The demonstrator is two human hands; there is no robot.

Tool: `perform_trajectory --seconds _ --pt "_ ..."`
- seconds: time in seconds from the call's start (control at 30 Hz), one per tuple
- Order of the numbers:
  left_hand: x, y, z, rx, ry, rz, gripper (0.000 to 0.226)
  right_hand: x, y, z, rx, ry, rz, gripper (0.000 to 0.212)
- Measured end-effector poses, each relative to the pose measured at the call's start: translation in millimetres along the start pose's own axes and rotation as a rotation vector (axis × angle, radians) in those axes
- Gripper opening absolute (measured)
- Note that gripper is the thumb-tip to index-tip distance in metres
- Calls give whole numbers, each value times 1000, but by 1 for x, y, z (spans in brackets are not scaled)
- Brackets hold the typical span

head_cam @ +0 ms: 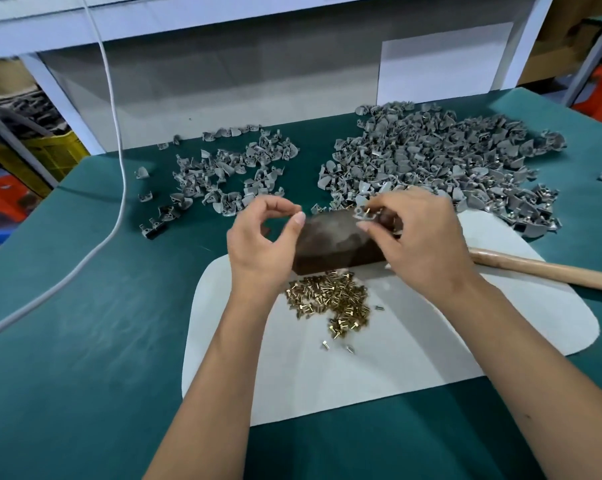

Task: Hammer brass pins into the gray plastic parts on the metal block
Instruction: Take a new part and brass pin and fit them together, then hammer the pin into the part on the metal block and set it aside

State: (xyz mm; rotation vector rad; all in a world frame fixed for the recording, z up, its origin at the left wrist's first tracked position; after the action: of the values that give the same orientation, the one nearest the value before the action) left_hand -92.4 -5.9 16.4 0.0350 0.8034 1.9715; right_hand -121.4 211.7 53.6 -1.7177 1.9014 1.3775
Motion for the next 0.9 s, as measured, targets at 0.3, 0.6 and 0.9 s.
perform_trajectory --seconds 0.3,0.6,0.9 --pt "-8 5 -41 -13 592 -185 50 -10 -1 9 118 88 70 43" --pt "-3 7 -35 62 631 -237 42 61 -62 -71 -432 -152 -569 35" --pt "14 26 -46 60 631 -349 57 71 -65 -75 -431 -197 -608 15"
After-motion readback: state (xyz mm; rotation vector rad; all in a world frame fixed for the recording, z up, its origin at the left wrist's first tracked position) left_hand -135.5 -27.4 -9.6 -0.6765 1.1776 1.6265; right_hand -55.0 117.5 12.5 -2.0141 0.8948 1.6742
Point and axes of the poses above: each hand's wrist, its own y-axis towards the middle knuckle, its own x-axis out of the palm, z = x × y, the point moved 8 cm from there along y, towards the middle knuckle, and after that the axes turned 10 degrees about x, right-handed, at the moved point
